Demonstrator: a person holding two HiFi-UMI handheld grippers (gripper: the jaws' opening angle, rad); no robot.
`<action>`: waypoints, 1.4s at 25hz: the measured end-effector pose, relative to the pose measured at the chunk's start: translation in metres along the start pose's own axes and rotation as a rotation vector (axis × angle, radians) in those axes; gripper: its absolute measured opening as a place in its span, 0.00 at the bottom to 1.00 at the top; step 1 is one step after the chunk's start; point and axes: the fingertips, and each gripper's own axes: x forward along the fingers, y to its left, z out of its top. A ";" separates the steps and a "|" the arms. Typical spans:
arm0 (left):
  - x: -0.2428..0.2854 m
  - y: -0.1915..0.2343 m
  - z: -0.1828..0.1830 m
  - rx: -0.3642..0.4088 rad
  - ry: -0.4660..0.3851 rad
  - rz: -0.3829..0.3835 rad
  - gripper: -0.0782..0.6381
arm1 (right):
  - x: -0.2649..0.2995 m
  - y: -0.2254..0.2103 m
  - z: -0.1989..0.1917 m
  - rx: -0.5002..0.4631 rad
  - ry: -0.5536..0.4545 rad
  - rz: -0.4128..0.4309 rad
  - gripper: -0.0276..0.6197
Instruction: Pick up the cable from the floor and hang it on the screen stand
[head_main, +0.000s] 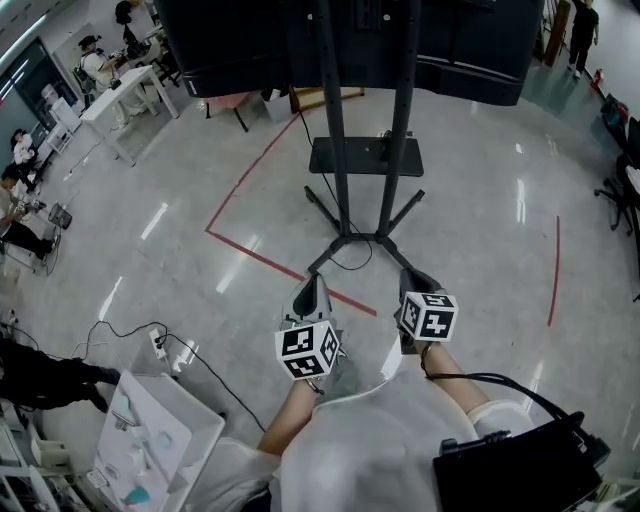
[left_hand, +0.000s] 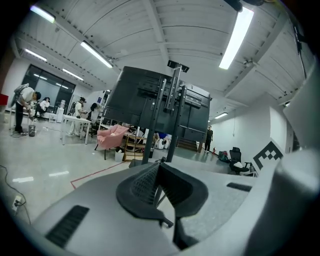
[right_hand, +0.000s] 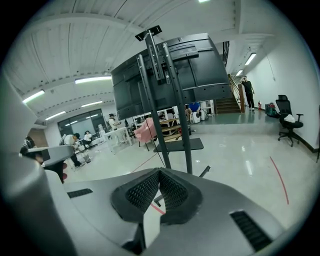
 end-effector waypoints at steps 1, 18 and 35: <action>0.014 0.007 0.001 -0.002 0.004 -0.002 0.11 | 0.014 0.000 0.004 0.003 0.004 -0.002 0.07; 0.159 0.090 -0.007 -0.023 0.132 -0.020 0.11 | 0.146 0.001 0.029 0.006 0.099 -0.075 0.07; 0.352 0.198 -0.303 0.024 0.182 0.044 0.11 | 0.474 -0.145 -0.213 0.019 0.105 0.007 0.08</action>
